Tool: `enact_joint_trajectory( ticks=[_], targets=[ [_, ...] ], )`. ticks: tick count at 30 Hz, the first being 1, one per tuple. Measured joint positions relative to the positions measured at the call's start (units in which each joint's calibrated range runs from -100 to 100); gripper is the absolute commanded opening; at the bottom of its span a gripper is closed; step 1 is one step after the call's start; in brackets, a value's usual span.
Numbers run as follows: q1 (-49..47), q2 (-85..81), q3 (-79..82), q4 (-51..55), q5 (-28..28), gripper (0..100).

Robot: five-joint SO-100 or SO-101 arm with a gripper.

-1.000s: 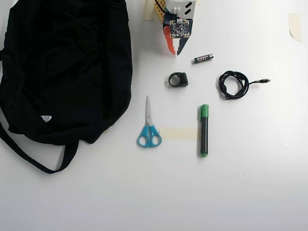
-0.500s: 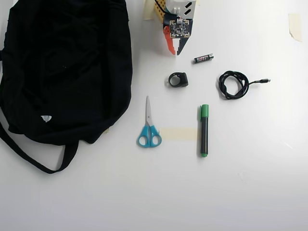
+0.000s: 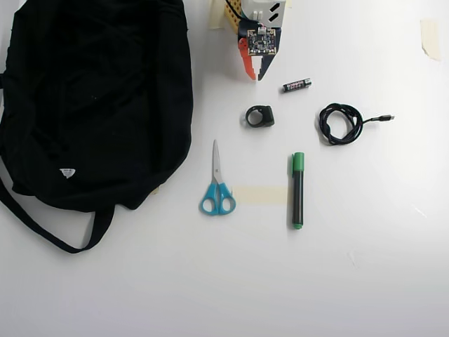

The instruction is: Put the green marker into the black bag

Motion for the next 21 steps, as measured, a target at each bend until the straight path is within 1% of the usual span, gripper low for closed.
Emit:
enact_joint_trajectory(
  ticks=[7, 15, 21],
  targets=[
    [0.0, 0.0, -0.2, -2.0, 0.0, 2],
    [0.1, 0.1, -4.3, -4.0, 0.0, 2],
    [0.1, 7.9, -10.1, -9.2, 0.0, 2]
  ],
)
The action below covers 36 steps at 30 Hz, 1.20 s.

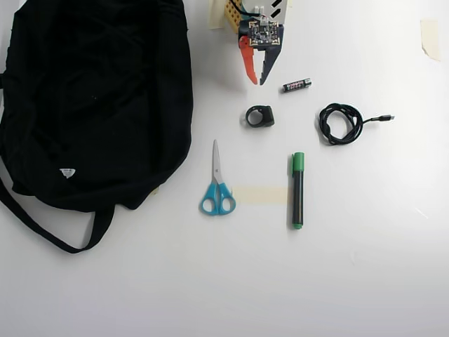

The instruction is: Put the green marker into the black bag

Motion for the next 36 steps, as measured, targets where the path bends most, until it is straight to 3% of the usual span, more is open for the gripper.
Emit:
enact_joint_trajectory(
  ticks=[24, 36],
  targets=[
    [0.0, 44.8, -46.9, -7.9, 0.0, 2],
    [0.0, 58.2, -57.6, -22.0, 0.1, 2]
  ],
)
